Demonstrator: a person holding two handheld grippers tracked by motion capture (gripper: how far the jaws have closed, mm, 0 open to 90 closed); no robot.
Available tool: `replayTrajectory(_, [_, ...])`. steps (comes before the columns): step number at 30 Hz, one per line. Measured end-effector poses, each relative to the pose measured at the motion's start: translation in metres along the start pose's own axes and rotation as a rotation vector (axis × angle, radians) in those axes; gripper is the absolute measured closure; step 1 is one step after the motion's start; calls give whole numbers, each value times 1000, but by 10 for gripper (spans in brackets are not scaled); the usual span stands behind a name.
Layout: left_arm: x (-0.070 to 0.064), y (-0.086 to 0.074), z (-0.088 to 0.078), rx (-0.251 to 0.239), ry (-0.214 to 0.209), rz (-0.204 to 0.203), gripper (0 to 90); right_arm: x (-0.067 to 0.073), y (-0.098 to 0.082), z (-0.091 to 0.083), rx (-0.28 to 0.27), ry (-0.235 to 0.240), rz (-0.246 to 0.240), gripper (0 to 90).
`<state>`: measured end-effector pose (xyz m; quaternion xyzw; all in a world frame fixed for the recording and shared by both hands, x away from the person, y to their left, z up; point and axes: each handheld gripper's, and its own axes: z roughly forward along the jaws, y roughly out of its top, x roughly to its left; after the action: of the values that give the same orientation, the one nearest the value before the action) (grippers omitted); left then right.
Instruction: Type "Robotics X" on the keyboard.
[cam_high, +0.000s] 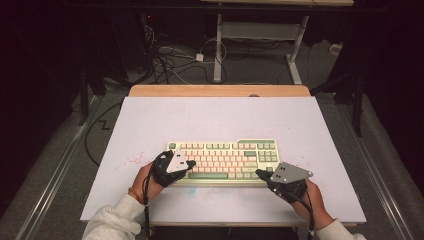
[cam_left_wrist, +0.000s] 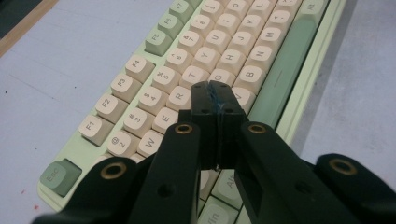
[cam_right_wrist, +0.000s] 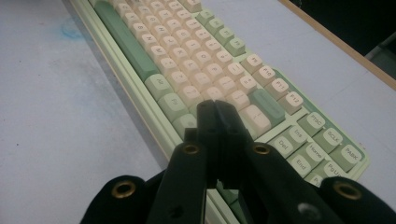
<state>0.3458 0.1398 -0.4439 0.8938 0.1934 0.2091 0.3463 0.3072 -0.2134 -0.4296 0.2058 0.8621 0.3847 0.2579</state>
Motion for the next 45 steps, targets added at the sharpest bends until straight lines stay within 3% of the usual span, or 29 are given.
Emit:
replayTrajectory(16, [7,-4,-2,-3,17,-25,873,0,-1,1,5,0,-1,900])
replayTrajectory(32, [17,-6,8,13,-8,-57,873,-1,-1,3,11,5,4,900])
replayTrajectory(45, [19,-8,15,45,-9,-59,872,-1,-1,3,13,5,1,900])
